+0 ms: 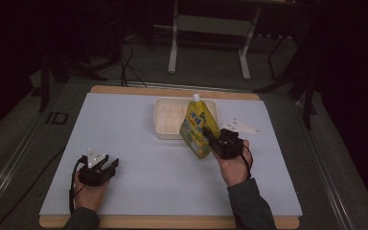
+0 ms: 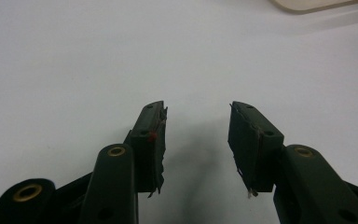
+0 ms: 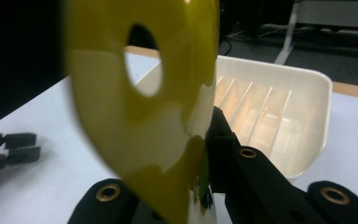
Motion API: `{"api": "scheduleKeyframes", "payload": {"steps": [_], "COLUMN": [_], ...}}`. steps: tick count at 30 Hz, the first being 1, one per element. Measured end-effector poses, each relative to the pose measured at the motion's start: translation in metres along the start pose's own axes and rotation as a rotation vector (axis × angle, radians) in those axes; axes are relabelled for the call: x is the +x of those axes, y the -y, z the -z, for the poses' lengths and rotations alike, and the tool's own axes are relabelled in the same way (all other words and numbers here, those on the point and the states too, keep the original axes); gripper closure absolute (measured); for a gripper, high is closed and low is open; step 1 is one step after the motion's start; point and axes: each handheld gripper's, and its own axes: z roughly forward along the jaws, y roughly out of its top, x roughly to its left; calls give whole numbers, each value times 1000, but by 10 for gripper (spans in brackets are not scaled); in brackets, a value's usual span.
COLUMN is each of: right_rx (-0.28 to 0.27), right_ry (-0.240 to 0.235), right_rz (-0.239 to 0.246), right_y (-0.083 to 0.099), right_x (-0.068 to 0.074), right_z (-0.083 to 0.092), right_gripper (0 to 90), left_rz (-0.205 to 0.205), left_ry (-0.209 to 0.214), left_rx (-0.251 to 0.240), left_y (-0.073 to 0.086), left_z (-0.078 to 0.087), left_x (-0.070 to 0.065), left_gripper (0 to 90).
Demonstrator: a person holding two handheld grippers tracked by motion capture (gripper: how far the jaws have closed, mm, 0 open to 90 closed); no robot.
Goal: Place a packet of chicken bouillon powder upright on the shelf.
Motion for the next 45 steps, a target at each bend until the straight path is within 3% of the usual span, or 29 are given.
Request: {"api": "scheduleKeyframes", "payload": {"steps": [7, 30, 45], "right_rx": [-23, -143, -205], "right_ry": [34, 111, 193], "right_rz": [3, -89, -133], "right_y": [-2, -14, -18], "right_x": [8, 18, 21], "right_z": [-7, -30, -55], "right_gripper": [891, 891, 891], "left_rz": [-1, -3, -4], "left_ry": [0, 4, 7], "left_rx": [-2, -3, -4], "left_y": [0, 0, -1], "left_z": [0, 0, -1], "left_x": [0, -1, -1], "left_gripper": [560, 559, 559]}}
